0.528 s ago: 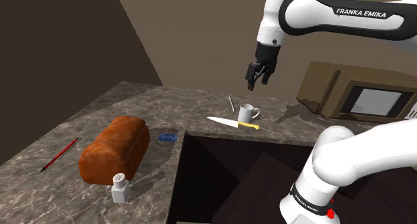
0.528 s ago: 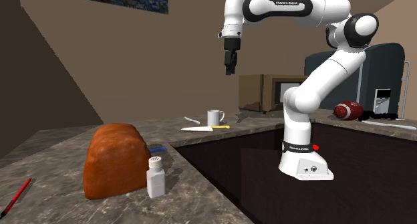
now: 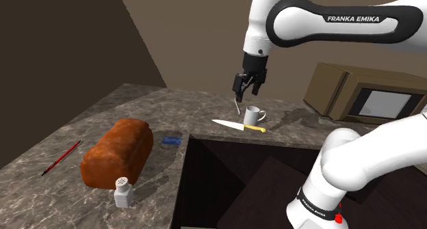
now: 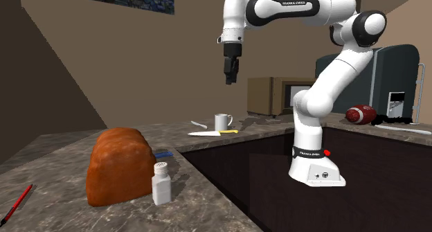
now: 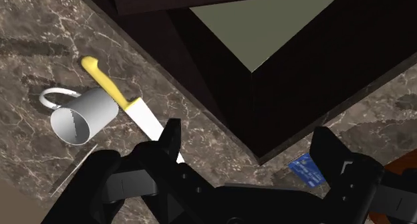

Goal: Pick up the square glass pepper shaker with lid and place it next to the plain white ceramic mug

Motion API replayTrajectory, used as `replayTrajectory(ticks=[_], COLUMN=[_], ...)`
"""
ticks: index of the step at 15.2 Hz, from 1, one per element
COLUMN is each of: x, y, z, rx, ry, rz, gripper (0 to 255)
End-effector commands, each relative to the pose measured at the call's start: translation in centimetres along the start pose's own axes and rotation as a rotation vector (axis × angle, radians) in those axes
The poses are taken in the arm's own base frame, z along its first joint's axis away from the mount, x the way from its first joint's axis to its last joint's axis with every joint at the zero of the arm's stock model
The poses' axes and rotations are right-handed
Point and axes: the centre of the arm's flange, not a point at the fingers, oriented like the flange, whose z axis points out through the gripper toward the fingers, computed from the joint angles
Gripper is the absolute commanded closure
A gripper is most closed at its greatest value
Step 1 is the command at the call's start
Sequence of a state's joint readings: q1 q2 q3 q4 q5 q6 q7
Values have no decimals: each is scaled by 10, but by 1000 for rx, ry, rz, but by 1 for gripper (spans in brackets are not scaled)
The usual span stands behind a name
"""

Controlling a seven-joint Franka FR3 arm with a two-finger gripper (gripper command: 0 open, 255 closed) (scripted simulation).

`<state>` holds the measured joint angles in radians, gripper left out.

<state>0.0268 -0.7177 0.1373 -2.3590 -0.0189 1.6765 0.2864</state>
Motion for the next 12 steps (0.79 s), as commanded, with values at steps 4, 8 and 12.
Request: replayTrajectory(ticks=[4, 8, 12], x=[10, 19, 27], y=[-58, -106, -155], z=[21, 37, 53], rx=[11, 19, 27], ry=[-10, -19, -28], rz=[-6, -12, -18], gripper=[0, 0, 0])
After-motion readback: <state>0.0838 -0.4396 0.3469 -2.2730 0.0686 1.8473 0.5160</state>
